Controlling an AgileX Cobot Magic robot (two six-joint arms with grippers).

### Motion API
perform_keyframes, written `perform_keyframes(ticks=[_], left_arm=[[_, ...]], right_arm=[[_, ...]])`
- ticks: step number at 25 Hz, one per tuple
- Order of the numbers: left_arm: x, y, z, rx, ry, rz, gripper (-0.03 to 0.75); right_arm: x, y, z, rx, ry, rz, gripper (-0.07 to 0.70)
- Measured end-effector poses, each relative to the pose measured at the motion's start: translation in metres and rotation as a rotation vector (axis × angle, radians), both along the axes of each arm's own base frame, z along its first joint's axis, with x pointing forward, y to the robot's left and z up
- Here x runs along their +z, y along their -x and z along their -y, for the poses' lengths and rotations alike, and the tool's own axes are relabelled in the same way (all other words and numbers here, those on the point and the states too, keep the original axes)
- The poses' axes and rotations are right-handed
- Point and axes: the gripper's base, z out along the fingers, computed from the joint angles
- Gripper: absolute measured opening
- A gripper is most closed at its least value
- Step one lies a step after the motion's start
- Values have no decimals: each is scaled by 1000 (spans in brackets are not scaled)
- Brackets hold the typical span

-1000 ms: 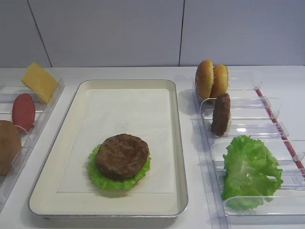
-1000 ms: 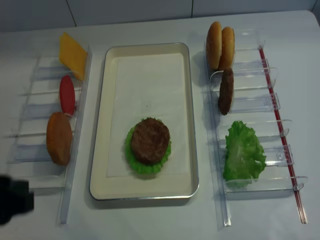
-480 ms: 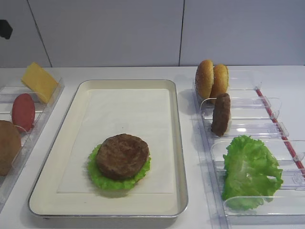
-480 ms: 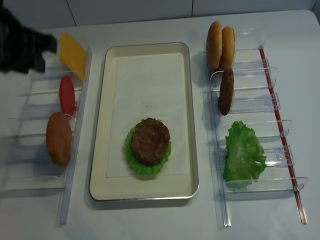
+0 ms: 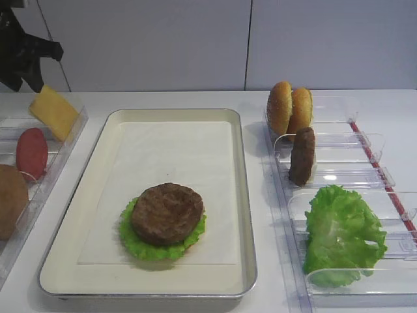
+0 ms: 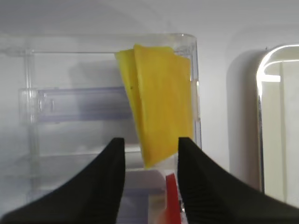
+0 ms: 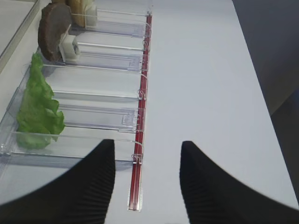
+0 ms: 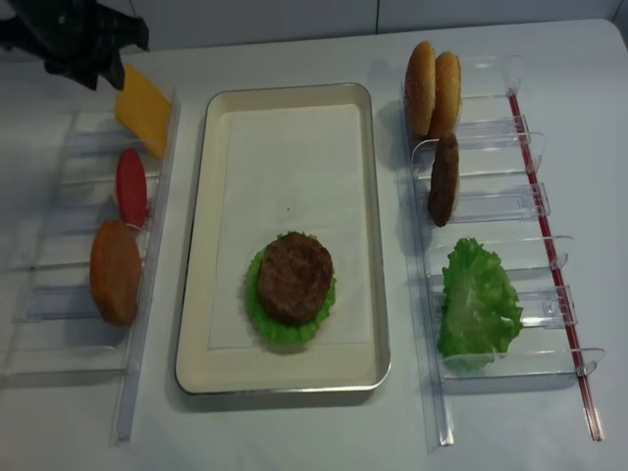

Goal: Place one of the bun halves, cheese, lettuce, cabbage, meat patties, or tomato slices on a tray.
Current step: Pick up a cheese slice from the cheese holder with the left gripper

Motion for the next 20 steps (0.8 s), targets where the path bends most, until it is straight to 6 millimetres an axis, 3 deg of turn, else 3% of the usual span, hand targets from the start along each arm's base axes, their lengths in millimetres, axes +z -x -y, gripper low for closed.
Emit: perform_keyframes(ticks=[7, 20], left_arm=[[-18, -18, 1, -15, 16, 32, 253], [-32, -27, 1, -16, 17, 35, 253]], right_arm=[[0, 0, 0, -1, -1, 2, 327], [0, 0, 0, -1, -1, 2, 327]])
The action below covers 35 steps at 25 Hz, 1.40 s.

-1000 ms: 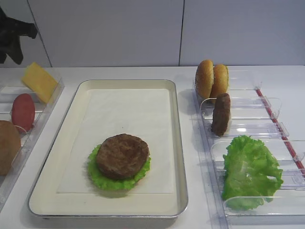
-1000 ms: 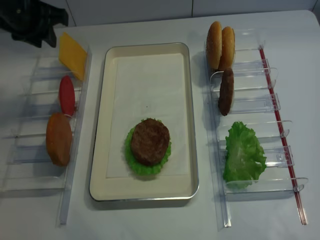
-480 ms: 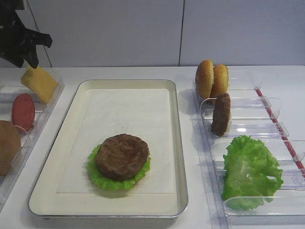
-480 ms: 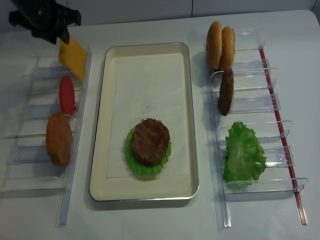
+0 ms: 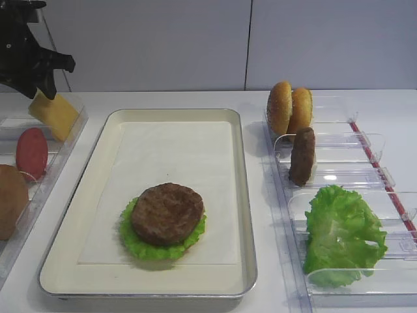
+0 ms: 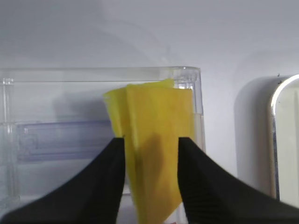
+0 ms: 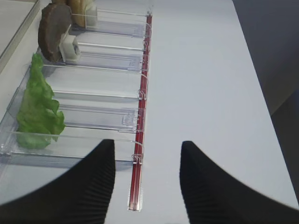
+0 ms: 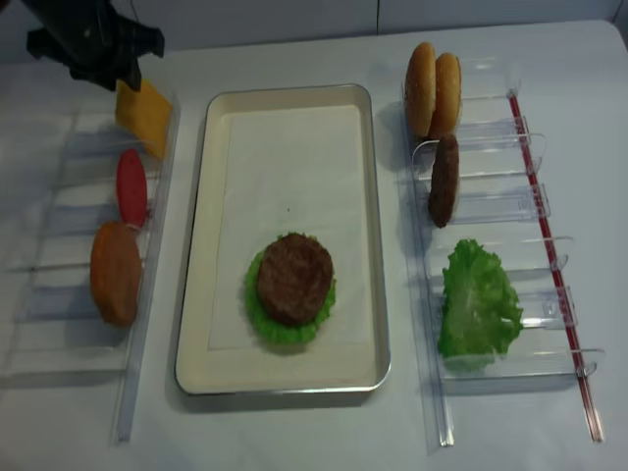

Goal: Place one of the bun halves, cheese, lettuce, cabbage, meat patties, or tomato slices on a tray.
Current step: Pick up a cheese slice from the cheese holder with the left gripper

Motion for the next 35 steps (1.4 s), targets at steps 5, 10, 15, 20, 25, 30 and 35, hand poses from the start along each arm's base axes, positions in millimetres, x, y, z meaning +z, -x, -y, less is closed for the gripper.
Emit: perform_keyframes(ticks=[5, 10, 15, 20, 25, 30, 35], left_arm=[[0, 0, 0, 0, 0, -5, 251], [0, 1, 0, -6, -1, -26, 227], [-4, 2, 3, -15, 34, -46, 221], [-13, 0, 4, -14, 46, -82, 182], [-14, 0, 4, -14, 46, -83, 36], [-13, 0, 4, -18, 44, -81, -8], [23, 12, 5, -20, 54, -40, -8]], right_arm=[[0, 0, 0, 0, 0, 0, 327], [0, 0, 0, 0, 0, 0, 327], [0, 0, 0, 0, 0, 0, 327], [0, 0, 0, 0, 0, 0, 327], [0, 0, 0, 0, 0, 0, 327], [0, 0, 0, 0, 0, 0, 327], [0, 0, 0, 0, 0, 0, 327]])
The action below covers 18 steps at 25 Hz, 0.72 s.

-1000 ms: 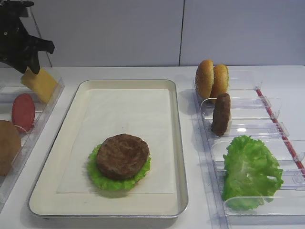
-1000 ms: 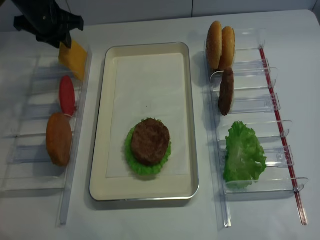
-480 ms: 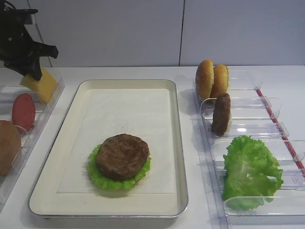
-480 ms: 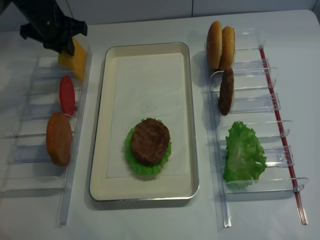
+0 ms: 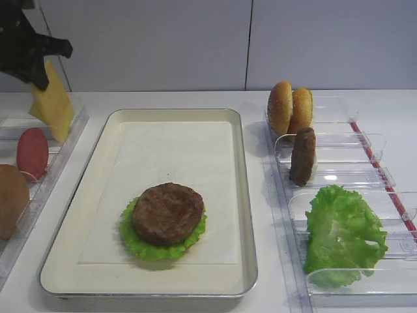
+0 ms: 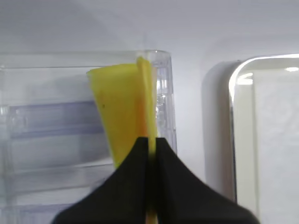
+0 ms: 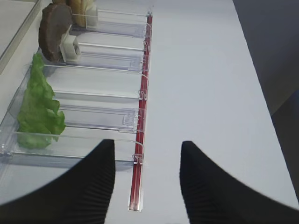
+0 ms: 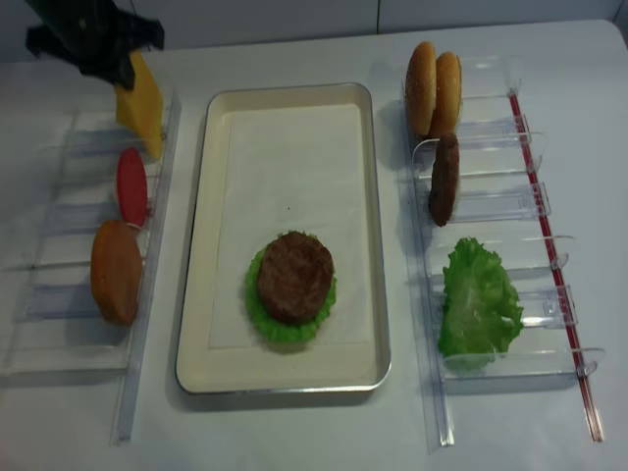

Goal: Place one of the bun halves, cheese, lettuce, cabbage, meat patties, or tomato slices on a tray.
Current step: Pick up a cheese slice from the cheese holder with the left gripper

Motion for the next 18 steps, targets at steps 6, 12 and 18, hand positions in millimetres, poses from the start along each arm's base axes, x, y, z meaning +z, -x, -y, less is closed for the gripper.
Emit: perform_keyframes(ticks=[6, 12, 18], left_arm=[[55, 37, 5, -8, 59, 34, -9], [60, 81, 15, -35, 175, 23, -9], [54, 141, 32, -127, 350, 64, -9]], right_arm=[[0, 0, 0, 0, 0, 0, 327], [0, 0, 0, -3, -5, 0, 327], [0, 0, 0, -3, -5, -2, 327]])
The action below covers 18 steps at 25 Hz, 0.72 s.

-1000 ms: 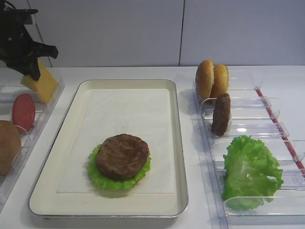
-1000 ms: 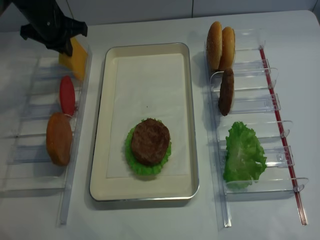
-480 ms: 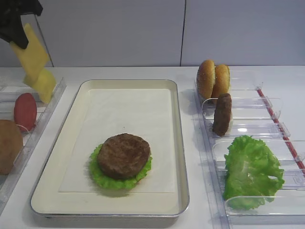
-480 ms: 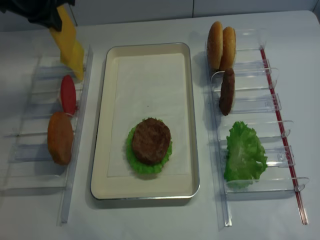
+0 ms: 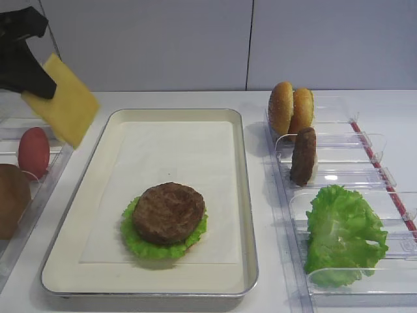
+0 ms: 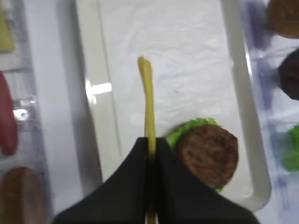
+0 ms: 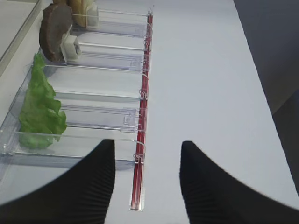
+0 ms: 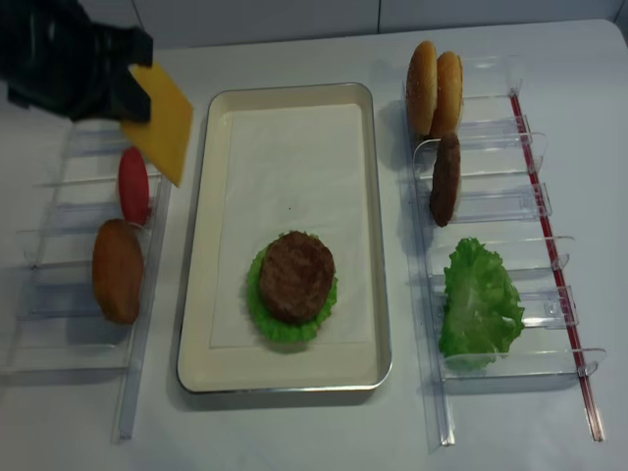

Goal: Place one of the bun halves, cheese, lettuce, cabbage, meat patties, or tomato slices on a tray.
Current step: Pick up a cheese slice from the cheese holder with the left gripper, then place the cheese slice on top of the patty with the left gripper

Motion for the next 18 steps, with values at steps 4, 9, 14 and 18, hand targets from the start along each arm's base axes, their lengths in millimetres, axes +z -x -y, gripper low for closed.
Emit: perform_keyframes(ticks=[4, 9, 14, 18], left_arm=[[-23, 27, 15, -81, 168, -27, -9], [-58, 42, 31, -124, 415, -62, -9], [-80, 54, 44, -110, 577, -47, -9], [-93, 63, 64, -121, 581, -43, -9]], right_arm=[[0, 0, 0, 0, 0, 0, 327], [0, 0, 0, 0, 0, 0, 327], [0, 0, 0, 0, 0, 0, 327], [0, 0, 0, 0, 0, 0, 327]])
